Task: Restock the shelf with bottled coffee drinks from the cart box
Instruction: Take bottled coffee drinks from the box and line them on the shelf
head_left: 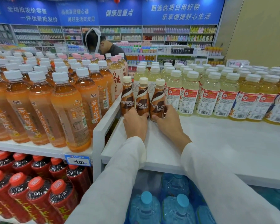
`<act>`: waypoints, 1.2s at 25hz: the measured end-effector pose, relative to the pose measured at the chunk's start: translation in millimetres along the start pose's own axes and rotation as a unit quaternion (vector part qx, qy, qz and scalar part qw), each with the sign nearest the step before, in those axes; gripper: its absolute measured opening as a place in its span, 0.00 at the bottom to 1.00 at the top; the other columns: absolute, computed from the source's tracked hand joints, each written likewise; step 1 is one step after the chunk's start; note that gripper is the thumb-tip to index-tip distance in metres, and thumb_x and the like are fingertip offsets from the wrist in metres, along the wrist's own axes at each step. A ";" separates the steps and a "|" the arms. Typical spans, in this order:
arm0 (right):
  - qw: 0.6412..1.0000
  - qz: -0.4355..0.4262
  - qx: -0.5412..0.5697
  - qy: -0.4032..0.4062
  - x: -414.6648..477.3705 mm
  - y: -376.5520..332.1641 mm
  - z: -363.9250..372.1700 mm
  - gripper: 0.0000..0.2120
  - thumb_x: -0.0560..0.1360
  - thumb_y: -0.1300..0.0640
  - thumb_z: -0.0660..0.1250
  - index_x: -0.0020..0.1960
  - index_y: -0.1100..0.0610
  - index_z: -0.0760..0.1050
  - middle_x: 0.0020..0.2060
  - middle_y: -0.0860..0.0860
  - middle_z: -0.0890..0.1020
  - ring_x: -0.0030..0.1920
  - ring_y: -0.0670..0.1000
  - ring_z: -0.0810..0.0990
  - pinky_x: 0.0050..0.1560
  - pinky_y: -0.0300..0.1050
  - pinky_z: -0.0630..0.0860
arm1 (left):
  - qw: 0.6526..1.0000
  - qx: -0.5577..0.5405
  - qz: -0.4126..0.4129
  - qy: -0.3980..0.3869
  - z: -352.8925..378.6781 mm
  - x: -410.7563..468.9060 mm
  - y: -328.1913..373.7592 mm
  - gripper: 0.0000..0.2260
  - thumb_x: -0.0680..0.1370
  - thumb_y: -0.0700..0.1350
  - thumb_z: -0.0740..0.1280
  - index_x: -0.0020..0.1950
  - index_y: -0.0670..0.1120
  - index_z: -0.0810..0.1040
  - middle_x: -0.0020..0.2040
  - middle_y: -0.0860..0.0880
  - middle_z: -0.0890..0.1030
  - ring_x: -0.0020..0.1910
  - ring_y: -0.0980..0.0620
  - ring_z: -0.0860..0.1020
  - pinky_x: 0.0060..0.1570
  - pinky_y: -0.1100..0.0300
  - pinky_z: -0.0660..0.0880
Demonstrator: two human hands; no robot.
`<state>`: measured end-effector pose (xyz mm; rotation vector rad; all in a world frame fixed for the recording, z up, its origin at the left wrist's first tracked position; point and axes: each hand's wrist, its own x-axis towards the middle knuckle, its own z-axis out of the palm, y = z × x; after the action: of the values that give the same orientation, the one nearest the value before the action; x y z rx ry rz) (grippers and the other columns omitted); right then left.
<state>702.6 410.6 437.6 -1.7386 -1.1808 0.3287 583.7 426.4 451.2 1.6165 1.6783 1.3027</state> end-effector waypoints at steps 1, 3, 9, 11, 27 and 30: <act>1.000 -0.002 -0.002 0.007 0.2 -0.1 1.4 0.29 0.71 0.49 0.77 0.66 0.54 0.69 0.61 0.52 0.78 0.61 0.54 0.78 0.63 0.55 0.76 | 1.000 -0.003 -0.001 0.000 0.5 0.5 0.0 0.23 0.74 0.53 0.76 0.64 0.44 0.79 0.60 0.45 0.82 0.58 0.45 0.80 0.59 0.48 0.79; 1.000 -0.006 -0.002 0.017 0.3 -0.5 3.8 0.29 0.71 0.50 0.76 0.67 0.55 0.69 0.62 0.52 0.78 0.61 0.54 0.78 0.63 0.56 0.76 | 1.000 -0.010 -0.002 0.000 1.0 2.6 -0.5 0.23 0.73 0.53 0.76 0.64 0.44 0.79 0.59 0.45 0.82 0.58 0.45 0.81 0.59 0.48 0.80; 0.999 -0.016 -0.001 0.033 -0.9 0.9 5.3 0.29 0.71 0.50 0.76 0.67 0.54 0.69 0.61 0.51 0.78 0.61 0.54 0.77 0.63 0.53 0.76 | 1.000 -0.009 -0.006 -0.002 3.3 5.5 -1.7 0.24 0.73 0.53 0.76 0.65 0.44 0.77 0.60 0.45 0.82 0.60 0.44 0.80 0.60 0.48 0.79; 0.999 -0.018 -0.003 0.035 -1.7 0.9 5.6 0.28 0.72 0.50 0.76 0.67 0.54 0.69 0.61 0.51 0.78 0.61 0.53 0.77 0.63 0.53 0.76 | 1.000 -0.009 -0.006 -0.002 4.2 6.3 -3.0 0.24 0.73 0.53 0.76 0.65 0.44 0.77 0.61 0.45 0.82 0.60 0.44 0.80 0.60 0.48 0.79; 0.994 0.004 -0.092 -0.059 -68.3 -11.4 -43.9 0.31 0.77 0.47 0.69 0.76 0.57 0.65 0.71 0.54 0.73 0.69 0.56 0.73 0.69 0.52 0.70 | 0.997 0.042 0.031 -0.056 -31.4 -36.0 -9.3 0.21 0.78 0.55 0.70 0.68 0.47 0.75 0.65 0.48 0.79 0.64 0.46 0.77 0.66 0.51 0.74; 0.990 -0.020 -0.118 -0.074 -107.8 -9.7 -63.7 0.29 0.79 0.45 0.66 0.76 0.54 0.65 0.73 0.51 0.71 0.71 0.53 0.72 0.71 0.49 0.67 | 0.998 0.034 0.032 -0.050 -57.5 -68.2 -12.5 0.22 0.79 0.58 0.67 0.71 0.52 0.74 0.69 0.51 0.77 0.67 0.50 0.75 0.69 0.51 0.71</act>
<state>686.3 286.4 446.9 -1.9170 -1.4062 0.3081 542.4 346.5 447.3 1.7577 1.6390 1.1845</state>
